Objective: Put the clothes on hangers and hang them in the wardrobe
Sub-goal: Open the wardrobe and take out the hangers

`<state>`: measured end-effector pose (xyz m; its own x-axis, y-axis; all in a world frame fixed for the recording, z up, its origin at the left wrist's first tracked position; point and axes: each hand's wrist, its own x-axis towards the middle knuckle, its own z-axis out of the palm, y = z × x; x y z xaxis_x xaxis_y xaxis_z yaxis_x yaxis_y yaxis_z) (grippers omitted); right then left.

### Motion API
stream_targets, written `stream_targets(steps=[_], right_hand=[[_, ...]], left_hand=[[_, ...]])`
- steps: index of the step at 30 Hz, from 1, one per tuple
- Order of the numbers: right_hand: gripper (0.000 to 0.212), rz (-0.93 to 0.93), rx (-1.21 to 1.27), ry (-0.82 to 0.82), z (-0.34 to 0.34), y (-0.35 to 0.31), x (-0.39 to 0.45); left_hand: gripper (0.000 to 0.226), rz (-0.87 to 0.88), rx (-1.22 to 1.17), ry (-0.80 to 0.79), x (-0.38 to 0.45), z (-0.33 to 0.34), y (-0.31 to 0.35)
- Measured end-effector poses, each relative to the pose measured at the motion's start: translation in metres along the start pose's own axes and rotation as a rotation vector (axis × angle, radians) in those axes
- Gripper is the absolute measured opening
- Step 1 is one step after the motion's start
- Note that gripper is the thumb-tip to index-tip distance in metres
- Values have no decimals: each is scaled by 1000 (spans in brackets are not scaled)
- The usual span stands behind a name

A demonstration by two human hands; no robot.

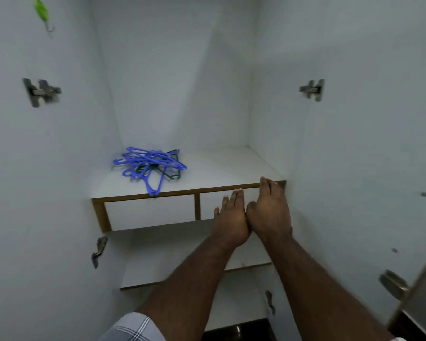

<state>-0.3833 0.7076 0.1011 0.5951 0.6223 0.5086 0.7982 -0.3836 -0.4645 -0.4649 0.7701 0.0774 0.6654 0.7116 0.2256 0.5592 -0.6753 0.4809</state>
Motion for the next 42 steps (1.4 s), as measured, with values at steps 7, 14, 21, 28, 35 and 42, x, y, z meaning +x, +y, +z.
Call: stream_targets(steps=[7,14,21,28,35,42], right_hand=[[71,-48,119,-121,92,-89,41],[72,-65,183,-226,161,-140,92],[70,-122,228,-315,229,-163,162],[61,-22,305,-433,287,-171,251],[60,130,325,-538,362,-174,310],[55,430,513,-800,401,-193,341]], left_hand=[[83,-97,15,74,38,-50,-123],[79,-213,30,153,93,-76,-202],[81,-292,53,173,163,-84,-254],[68,-481,94,390,224,-111,-313],[94,-893,102,344,271,-141,-381],[116,-957,134,120,321,-159,-436]])
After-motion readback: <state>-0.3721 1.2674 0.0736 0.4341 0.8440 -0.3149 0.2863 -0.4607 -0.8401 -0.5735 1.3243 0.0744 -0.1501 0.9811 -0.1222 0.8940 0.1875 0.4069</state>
